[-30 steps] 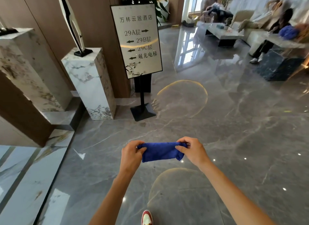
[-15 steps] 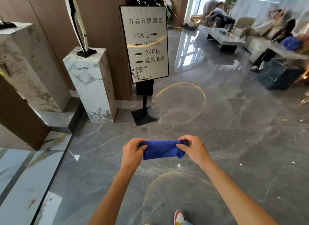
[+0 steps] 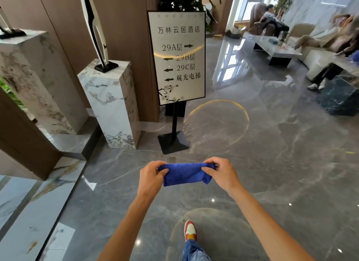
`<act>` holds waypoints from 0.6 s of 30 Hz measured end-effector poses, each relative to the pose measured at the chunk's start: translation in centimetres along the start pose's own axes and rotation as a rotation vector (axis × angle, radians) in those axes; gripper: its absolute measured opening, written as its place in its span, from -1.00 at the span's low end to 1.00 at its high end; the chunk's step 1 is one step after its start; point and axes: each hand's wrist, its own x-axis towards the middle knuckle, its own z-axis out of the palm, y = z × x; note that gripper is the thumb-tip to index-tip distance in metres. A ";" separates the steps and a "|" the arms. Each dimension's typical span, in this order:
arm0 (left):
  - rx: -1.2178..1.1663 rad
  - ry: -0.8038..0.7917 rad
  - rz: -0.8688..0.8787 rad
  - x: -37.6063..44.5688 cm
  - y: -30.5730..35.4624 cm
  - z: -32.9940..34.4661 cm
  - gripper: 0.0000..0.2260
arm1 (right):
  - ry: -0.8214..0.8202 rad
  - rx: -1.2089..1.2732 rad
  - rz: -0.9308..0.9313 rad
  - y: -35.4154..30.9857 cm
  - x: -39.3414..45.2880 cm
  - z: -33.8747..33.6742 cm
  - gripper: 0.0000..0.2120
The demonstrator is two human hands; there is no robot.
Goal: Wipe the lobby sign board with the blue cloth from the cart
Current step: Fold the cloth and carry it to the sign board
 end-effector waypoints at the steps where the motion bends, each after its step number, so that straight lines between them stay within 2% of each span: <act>1: 0.000 -0.007 -0.004 1.1 0.3 0.5 -0.85 | 0.001 -0.001 0.001 0.1 1.3 -0.4 -0.82; 9: 0.019 0.001 -0.041 11.0 3.5 4.0 -0.85 | -0.011 0.024 0.002 1.2 12.3 -3.6 -0.80; 13: 0.048 0.003 -0.056 15.7 5.4 5.4 -0.85 | -0.032 0.008 0.013 2.0 17.5 -5.2 -0.91; 18: 0.055 0.014 -0.064 20.4 7.4 6.8 -0.85 | -0.041 0.002 -0.013 2.4 23.0 -7.0 -0.86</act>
